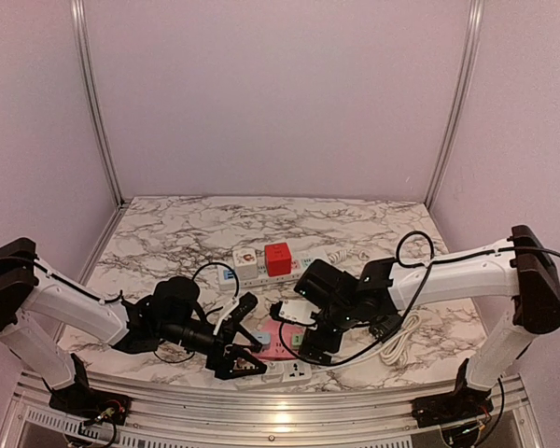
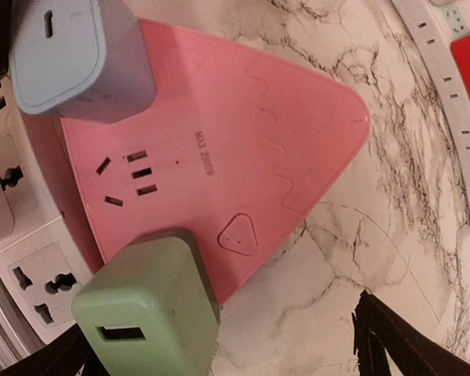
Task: Insert the plug
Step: Move the socket to the center of the board.
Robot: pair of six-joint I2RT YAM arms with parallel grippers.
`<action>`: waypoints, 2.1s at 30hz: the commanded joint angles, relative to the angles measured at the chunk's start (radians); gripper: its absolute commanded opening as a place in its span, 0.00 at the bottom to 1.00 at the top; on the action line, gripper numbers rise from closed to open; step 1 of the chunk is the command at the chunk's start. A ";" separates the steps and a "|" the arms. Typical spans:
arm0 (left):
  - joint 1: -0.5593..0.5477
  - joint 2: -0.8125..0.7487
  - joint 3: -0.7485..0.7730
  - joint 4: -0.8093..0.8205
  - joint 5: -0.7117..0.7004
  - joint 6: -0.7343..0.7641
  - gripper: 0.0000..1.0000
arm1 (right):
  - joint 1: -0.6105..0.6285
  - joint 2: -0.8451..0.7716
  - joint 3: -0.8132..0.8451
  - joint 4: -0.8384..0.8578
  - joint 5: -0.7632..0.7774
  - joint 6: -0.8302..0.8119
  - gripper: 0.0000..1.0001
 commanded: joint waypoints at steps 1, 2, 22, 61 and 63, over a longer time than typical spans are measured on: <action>0.000 0.021 0.020 -0.070 -0.094 0.018 0.97 | 0.009 0.029 0.057 0.044 0.077 0.003 0.98; 0.000 0.024 0.024 -0.070 -0.100 0.018 0.98 | 0.009 0.038 0.064 0.045 0.091 -0.002 0.98; 0.042 0.089 0.095 -0.070 -0.178 0.027 0.98 | -0.092 0.190 0.196 0.075 0.204 -0.119 0.99; -0.163 -0.513 -0.233 -0.128 -0.219 -0.068 0.99 | 0.280 -0.089 0.004 0.013 0.028 -0.026 0.99; -0.194 -0.506 -0.235 -0.156 -0.242 -0.065 0.99 | 0.286 -0.076 -0.027 0.048 0.030 -0.014 0.99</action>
